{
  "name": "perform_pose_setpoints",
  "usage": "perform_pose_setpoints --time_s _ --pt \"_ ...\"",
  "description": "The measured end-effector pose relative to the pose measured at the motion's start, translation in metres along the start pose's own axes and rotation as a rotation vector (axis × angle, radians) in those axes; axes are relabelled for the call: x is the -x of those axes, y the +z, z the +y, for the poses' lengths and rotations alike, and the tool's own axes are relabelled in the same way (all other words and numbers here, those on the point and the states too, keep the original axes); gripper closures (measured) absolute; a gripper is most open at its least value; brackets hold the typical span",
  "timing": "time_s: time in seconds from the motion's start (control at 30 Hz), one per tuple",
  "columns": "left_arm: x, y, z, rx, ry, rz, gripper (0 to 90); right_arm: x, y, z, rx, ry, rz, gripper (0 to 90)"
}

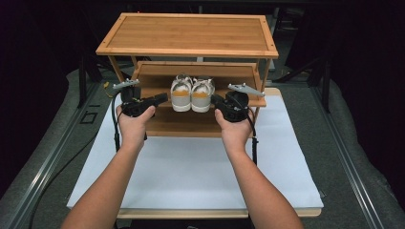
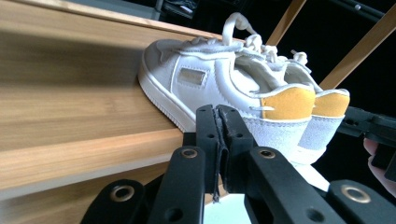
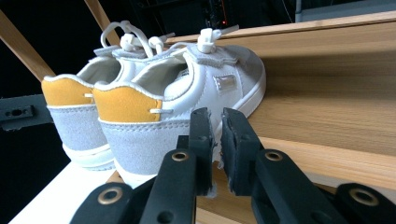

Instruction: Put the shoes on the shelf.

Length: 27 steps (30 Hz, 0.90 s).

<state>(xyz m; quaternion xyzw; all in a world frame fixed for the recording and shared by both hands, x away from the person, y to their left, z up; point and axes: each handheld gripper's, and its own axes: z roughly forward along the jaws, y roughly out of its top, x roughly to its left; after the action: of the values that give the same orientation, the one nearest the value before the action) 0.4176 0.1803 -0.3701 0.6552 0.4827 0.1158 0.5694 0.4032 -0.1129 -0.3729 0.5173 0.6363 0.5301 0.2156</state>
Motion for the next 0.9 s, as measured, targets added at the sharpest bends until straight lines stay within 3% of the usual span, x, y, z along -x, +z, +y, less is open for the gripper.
perform_pose_setpoints --time_s 0.27,0.33,0.83,0.9 --pt "0.0045 0.0068 -0.0022 -0.008 0.005 -0.019 89.0 -0.0009 0.0001 -0.0004 -0.006 -0.005 0.000 84.0" --pt "0.0073 0.0078 -0.0029 -0.003 0.001 0.003 89.3 -0.0018 0.0007 -0.0008 -0.007 -0.004 0.002 86.1" --pt "0.0074 0.0086 -0.0024 -0.002 0.002 0.001 89.6 -0.0012 0.0012 -0.0003 -0.015 0.022 0.032 90.0" --pt "0.0077 0.0087 -0.0024 -0.002 0.005 0.004 89.6 -0.0012 0.0026 -0.0007 0.003 0.028 0.030 90.0"
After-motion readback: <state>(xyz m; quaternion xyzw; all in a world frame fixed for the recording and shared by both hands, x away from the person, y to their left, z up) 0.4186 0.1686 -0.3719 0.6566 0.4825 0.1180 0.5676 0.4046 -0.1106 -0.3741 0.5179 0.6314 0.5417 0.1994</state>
